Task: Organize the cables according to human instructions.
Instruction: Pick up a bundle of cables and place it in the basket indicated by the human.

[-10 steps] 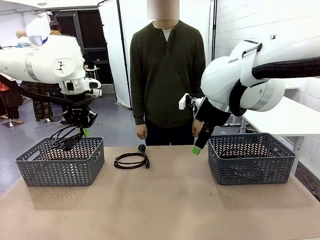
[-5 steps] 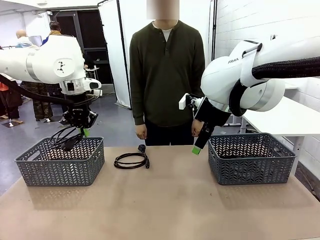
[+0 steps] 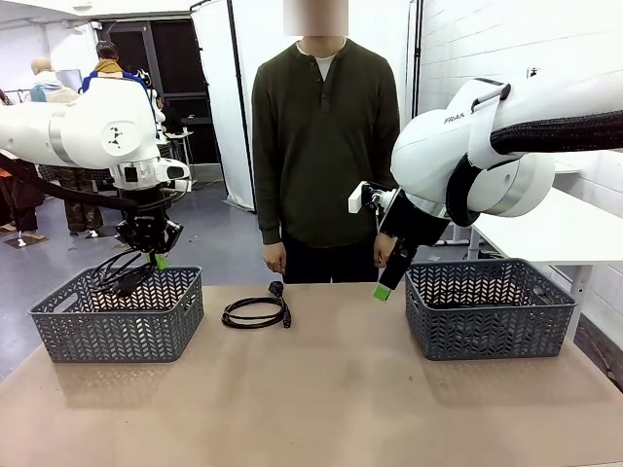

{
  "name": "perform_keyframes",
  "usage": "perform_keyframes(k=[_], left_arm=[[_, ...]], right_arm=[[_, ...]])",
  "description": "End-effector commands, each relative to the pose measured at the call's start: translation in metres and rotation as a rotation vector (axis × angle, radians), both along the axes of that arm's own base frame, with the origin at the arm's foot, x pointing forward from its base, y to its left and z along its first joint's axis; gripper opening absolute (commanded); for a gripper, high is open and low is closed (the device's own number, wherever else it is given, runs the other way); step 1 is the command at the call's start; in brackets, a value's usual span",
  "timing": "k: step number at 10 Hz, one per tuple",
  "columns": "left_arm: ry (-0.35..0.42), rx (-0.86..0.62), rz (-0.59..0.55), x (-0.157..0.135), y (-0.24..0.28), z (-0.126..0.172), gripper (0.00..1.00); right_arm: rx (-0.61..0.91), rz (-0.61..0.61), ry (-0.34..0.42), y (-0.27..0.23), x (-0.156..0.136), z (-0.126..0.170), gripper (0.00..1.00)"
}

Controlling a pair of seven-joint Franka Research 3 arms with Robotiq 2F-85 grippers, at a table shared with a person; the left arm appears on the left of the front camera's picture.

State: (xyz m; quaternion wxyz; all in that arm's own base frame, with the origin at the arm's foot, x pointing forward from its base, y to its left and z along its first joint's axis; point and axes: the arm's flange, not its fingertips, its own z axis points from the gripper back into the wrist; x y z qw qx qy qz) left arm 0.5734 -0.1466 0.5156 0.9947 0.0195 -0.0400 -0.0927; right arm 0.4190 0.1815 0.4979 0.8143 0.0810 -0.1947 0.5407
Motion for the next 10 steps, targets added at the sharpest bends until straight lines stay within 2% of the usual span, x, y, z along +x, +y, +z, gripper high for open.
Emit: perform_keyframes(k=[1,5,10], left_arm=[[-0.012,0.005,-0.005,0.021,0.011,0.000,0.00],[-0.004,0.012,0.035,0.045,0.029,-0.017,0.00],[-0.024,-0.012,0.057,0.051,0.051,-0.041,0.00]], right_arm=[[-0.003,-0.002,-0.003,0.000,0.000,-0.001,1.00],[-0.003,-0.002,-0.003,0.000,0.000,-0.001,1.00],[-0.003,-0.002,-0.003,0.000,0.000,-0.001,1.00]])
